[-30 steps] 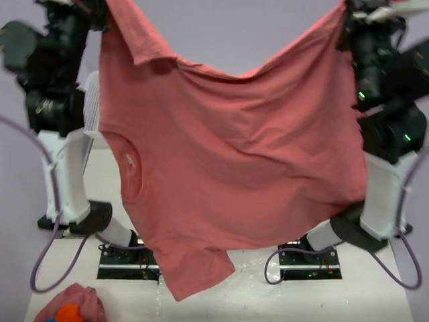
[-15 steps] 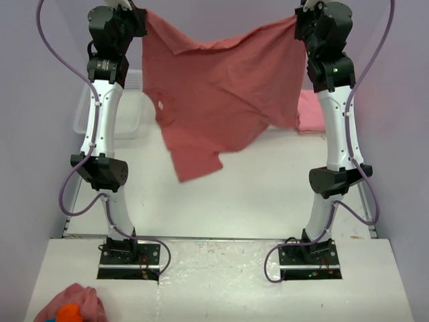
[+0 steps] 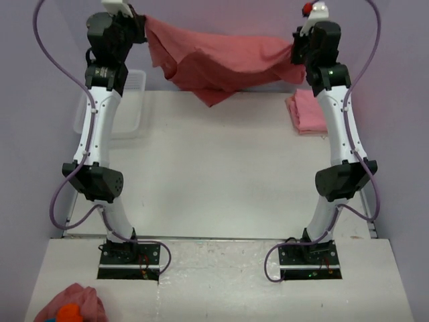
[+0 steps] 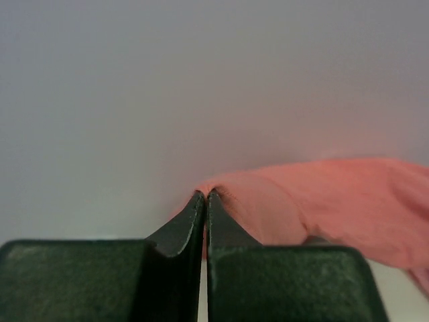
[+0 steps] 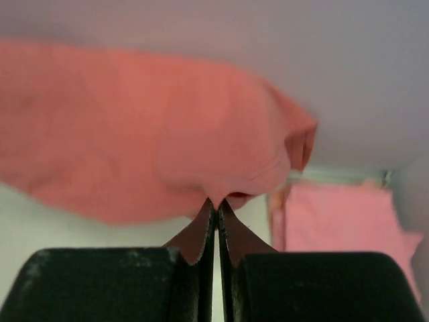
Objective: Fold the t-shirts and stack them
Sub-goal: Flatten out the tshirt
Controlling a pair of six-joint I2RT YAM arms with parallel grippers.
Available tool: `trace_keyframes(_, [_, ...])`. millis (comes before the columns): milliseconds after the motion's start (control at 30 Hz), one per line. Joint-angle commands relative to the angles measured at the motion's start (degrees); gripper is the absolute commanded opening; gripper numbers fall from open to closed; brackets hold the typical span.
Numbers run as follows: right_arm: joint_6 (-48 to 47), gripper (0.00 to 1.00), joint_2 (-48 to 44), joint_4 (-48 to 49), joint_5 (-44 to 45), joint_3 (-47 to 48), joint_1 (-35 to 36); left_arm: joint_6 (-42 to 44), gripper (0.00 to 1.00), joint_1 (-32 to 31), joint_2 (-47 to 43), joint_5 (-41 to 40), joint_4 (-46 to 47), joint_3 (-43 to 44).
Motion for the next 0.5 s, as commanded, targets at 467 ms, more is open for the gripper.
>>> trace_keyframes(467, [19.1,0.0,-21.7,-10.9,8.2,-34.6,11.7,-2.2,0.0,-25.9,-34.4,-29.8,-18.8,-33.4])
